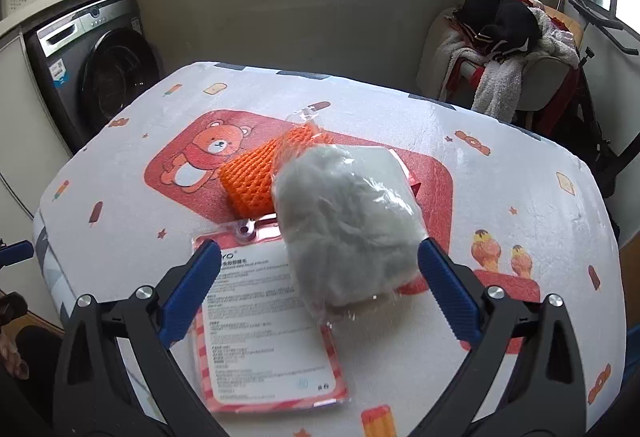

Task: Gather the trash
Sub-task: 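Grasp the clear bag of white contents with the right tool and lift it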

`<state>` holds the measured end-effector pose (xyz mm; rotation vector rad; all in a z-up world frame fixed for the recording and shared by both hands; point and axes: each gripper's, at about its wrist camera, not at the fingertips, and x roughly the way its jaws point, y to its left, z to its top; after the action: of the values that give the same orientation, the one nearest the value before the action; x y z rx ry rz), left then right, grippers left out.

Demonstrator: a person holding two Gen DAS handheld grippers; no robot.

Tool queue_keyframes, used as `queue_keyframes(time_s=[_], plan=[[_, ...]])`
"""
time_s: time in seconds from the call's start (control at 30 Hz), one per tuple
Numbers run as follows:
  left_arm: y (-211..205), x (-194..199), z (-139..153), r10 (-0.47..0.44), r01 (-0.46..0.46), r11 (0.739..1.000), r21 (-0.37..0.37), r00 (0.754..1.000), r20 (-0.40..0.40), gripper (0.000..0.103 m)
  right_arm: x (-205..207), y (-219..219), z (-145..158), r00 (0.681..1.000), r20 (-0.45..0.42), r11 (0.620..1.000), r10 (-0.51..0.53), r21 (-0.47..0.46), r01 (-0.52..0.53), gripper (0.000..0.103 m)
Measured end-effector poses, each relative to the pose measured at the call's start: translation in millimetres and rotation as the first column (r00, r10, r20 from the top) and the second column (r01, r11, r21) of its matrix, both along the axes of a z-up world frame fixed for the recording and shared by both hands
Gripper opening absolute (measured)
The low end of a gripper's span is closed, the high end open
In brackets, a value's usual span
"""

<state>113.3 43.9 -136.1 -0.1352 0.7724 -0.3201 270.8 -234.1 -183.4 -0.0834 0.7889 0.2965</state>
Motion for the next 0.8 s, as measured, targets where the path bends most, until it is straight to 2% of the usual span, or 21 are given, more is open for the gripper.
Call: queue_keyframes(time_s=[0.13, 0.17, 0.2, 0.27, 0.3, 0.33, 0.37, 0.47, 0.7, 0.8], plan=[[-9, 20, -5, -0.031, 0.031, 0.999, 0.013, 0.999, -0.015, 0.092, 26, 8, -18, 0.999, -0.038, 0.999, -0.018, -0.052, 0.016, 0.096], [-11, 24, -6, -0.038, 0.039, 0.999, 0.015, 0.999, -0.02, 0.092, 29, 6, -21, 0.999, -0.034, 0.997, -0.038, -0.067, 0.035, 0.092], [-14, 28, -8, -0.044, 0.044, 0.999, 0.016, 0.999, -0.023, 0.092, 29, 3, -22, 0.998, -0.026, 0.996, -0.055, -0.072, 0.053, 0.081], [-18, 37, -10, -0.055, 0.056, 0.998, 0.012, 0.998, -0.032, 0.092, 27, -8, -18, 0.998, -0.028, 0.998, -0.061, -0.017, 0.06, 0.071], [-19, 42, -11, -0.059, 0.06, 0.998, 0.008, 0.998, -0.036, 0.092, 24, -13, -14, 0.998, -0.02, 0.998, -0.061, 0.002, 0.061, 0.061], [-21, 48, -11, -0.062, 0.062, 0.998, 0.005, 0.997, -0.041, 0.092, 19, -16, -9, 0.998, -0.004, 0.998, -0.058, 0.004, 0.058, 0.056], [-24, 53, -12, -0.062, 0.063, 0.998, 0.004, 0.997, -0.048, 0.092, 13, -20, -4, 0.998, 0.017, 0.998, -0.059, 0.002, 0.059, 0.045], [-31, 74, -14, -0.067, 0.066, 0.998, -0.009, 0.995, -0.072, 0.092, -1, -37, 11, 0.996, 0.05, 0.997, -0.073, 0.039, 0.071, 0.03], [-69, 142, -10, -0.109, 0.111, 0.994, 0.016, 0.989, -0.097, 0.092, -27, -82, 23, 0.985, 0.075, 0.979, -0.154, 0.148, 0.142, 0.022], [-86, 176, -11, -0.128, 0.131, 0.991, 0.011, 0.984, -0.122, 0.087, -39, -96, 22, 0.98, 0.076, 0.971, -0.184, 0.172, 0.169, 0.021]])
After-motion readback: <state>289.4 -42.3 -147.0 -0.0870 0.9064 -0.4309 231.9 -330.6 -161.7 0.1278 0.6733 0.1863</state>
